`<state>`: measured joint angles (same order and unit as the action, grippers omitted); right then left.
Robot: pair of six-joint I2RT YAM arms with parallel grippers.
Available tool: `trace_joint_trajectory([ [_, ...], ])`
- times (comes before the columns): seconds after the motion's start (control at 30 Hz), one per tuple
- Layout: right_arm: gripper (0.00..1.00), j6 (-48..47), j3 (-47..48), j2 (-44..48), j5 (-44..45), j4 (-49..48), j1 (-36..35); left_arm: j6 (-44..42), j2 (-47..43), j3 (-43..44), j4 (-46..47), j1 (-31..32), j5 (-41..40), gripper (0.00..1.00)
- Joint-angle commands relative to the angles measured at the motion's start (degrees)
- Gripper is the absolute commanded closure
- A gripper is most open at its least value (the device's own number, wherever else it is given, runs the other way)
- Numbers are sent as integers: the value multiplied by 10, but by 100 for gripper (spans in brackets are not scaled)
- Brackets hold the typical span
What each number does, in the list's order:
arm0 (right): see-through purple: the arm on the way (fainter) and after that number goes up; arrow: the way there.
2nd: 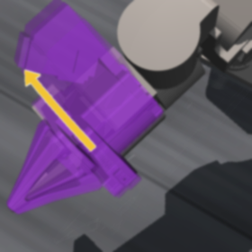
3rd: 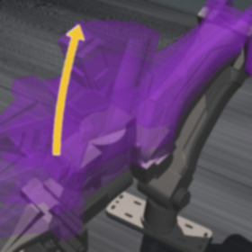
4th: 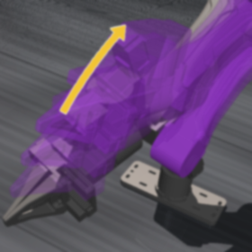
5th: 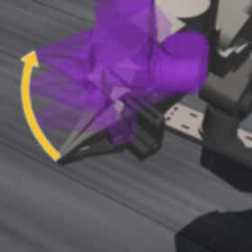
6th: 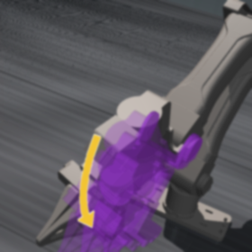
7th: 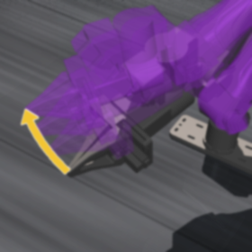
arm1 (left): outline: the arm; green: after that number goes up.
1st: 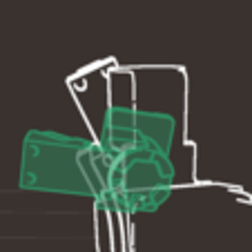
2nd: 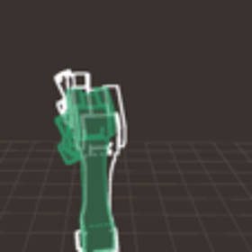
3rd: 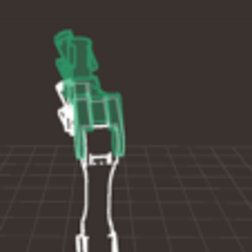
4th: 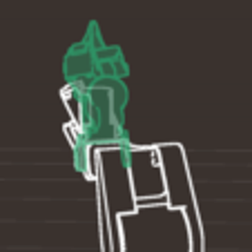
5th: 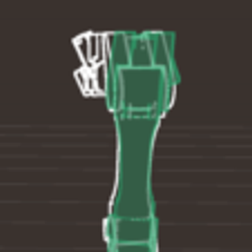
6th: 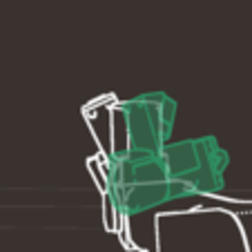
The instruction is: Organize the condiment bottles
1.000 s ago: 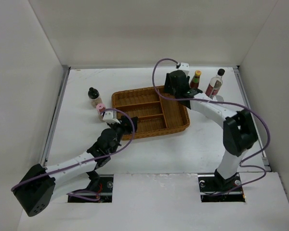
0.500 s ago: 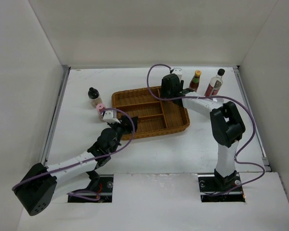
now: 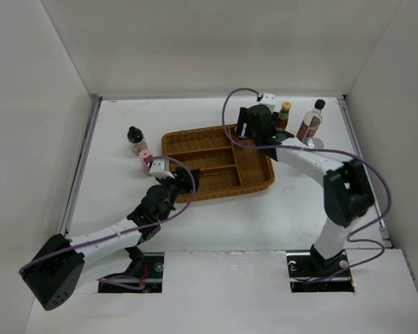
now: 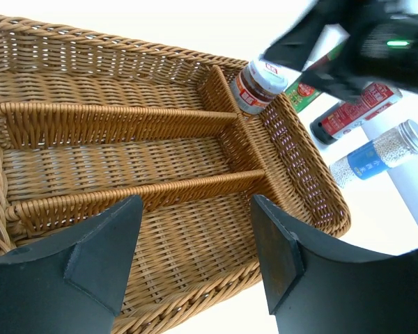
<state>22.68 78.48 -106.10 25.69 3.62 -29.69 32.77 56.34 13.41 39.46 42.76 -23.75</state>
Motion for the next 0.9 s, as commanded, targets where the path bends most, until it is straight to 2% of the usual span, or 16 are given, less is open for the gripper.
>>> trace_joint_trajectory([
  [0.0, 11, 3, -66, 155, 39, -31, -3, 1, -17, -7, 34, -1, 5, 38],
  [0.07, 8, 10, -132, 238, 70, -20, 1, 1, -19, -11, 34, -2, 1, 37],
  [0.17, 1, 30, -213, 347, 119, 30, 49, 7, -16, -9, 30, -10, 7, 35],
  [0.3, 0, 47, -272, 406, 132, 100, 150, 6, -26, -14, 33, -4, 4, 33],
  [0.4, 0, 41, -287, 402, 116, 103, 187, 7, -27, -12, 33, -4, 7, 31],
  [0.6, 0, 24, -273, 356, 32, 51, 212, 7, -18, -9, 34, 0, 9, 30],
  [0.87, 0, 18, -230, 272, 31, 53, 236, 6, -34, -14, 32, -7, 15, 30],
])
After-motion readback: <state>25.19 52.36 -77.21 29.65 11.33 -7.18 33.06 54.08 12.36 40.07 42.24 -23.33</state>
